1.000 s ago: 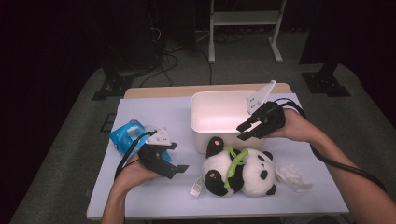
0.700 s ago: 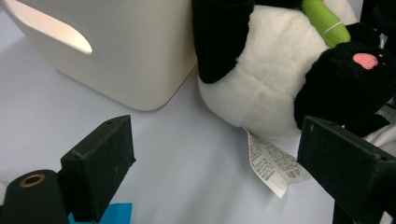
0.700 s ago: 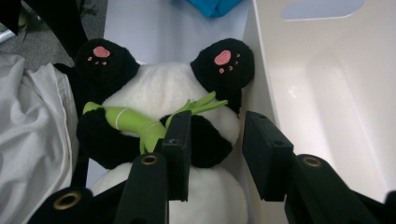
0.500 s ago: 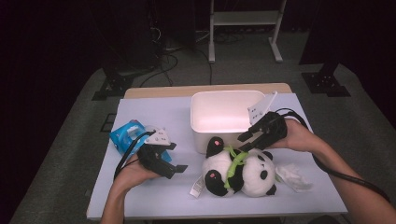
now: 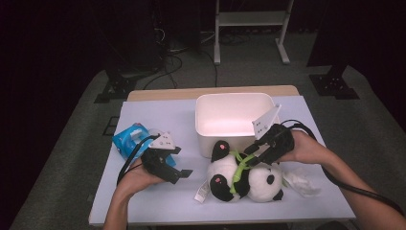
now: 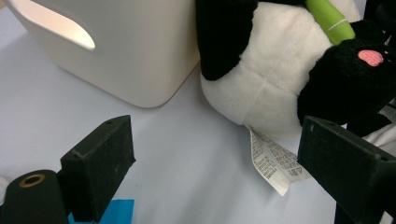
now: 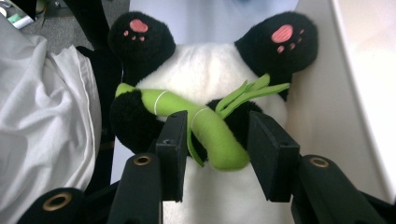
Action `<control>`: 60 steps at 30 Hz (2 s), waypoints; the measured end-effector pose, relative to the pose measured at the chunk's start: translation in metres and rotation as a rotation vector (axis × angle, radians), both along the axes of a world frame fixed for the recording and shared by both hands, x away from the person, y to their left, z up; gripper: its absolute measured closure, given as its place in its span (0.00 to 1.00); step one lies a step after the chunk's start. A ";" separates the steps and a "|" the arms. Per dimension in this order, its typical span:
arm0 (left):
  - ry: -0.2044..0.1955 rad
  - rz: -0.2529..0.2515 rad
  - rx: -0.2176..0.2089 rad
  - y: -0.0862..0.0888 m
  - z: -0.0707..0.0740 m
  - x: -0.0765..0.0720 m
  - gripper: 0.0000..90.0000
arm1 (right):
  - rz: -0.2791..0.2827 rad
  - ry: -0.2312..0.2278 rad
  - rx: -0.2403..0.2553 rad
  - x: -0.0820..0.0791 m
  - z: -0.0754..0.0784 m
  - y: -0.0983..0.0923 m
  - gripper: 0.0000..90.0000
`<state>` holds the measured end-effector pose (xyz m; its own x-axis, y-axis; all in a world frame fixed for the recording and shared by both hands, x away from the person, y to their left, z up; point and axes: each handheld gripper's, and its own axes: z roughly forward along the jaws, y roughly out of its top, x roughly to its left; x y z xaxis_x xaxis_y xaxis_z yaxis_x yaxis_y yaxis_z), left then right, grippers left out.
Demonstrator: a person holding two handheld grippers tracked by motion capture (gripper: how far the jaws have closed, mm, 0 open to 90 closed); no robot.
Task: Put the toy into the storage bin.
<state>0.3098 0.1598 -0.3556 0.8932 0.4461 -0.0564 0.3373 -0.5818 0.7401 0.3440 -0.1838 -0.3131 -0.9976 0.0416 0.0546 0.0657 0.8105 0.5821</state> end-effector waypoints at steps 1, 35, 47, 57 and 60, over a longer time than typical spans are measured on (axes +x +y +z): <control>0.000 0.000 0.001 0.000 0.000 0.000 0.11 | 0.004 0.001 -0.002 0.000 -0.002 0.000 0.64; 0.000 0.009 0.006 -0.001 -0.002 0.000 0.11 | 0.017 -0.087 -0.071 -0.021 0.011 0.009 0.85; -0.008 0.020 0.004 0.004 0.000 0.000 0.11 | 0.011 -0.123 -0.094 -0.027 0.051 0.005 0.85; -0.011 0.035 -0.003 0.009 0.002 0.000 0.11 | 0.007 -0.169 -0.112 -0.027 0.097 0.007 0.85; -0.006 0.041 -0.011 0.009 0.001 0.001 0.11 | -0.002 -0.181 -0.122 -0.025 0.110 0.008 0.85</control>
<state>0.3106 0.1693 -0.3549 0.8745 0.4817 -0.0565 0.3565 -0.5594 0.7483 0.3190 -0.1761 -0.2028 -0.9906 0.0391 -0.1307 -0.0291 0.8756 0.4823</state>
